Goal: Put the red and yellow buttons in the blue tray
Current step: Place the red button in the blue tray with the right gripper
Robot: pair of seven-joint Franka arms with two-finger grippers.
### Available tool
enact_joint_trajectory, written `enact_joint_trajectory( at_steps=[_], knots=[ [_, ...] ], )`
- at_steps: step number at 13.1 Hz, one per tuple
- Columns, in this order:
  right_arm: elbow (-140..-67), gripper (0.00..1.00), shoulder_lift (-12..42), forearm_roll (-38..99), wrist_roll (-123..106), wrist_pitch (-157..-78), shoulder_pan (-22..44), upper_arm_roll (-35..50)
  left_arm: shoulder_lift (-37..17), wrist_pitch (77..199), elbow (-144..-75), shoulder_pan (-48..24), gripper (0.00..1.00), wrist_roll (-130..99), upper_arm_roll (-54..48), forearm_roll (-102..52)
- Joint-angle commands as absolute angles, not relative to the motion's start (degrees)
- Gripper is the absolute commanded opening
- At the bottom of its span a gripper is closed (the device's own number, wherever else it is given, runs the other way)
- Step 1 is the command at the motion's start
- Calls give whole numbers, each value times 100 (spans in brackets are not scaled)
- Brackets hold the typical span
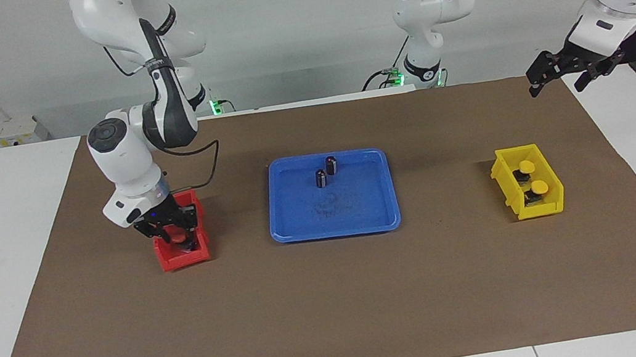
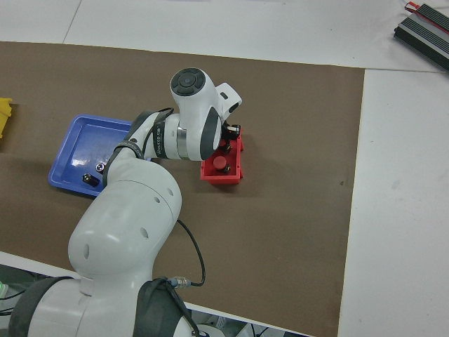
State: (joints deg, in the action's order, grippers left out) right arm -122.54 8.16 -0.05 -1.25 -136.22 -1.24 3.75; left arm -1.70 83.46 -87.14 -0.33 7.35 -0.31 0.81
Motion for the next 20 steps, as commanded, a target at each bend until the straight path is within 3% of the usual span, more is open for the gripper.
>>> enact_joint_trajectory(
  at_steps=[1,6,8,10,11,13,16,20],
  knots=[
    [-11930,31,782,123,-316,-13161,-202,413,-9,8323,-8886,-9,100,703,-26,26],
    [-9444,32,1343,114,50,-10631,305,439,-9,8323,-8877,-9,100,694,-26,26],
    [-8731,32,1651,105,1224,-10319,850,439,-9,8297,-8877,-87,100,694,-35,26],
    [-8692,32,1696,105,2402,-10519,1482,439,17,8305,-8947,-18,100,651,-35,26],
    [-8805,32,1722,105,2922,-10877,1877,439,183,8480,-9295,-18,100,616,-18,35],
    [-8921,32,2003,18,3881,-11380,2458,439,596,10171,-10463,148,99,659,9,35],
    [-8955,34,2399,-324,4464,-11592,3058,439,143,10896,-10678,369,81,756,9,26],
    [-9411,36,2409,-334,4474,-11987,3146,439,-403,11765,-10879,369,70,721,9,26]
  ],
)
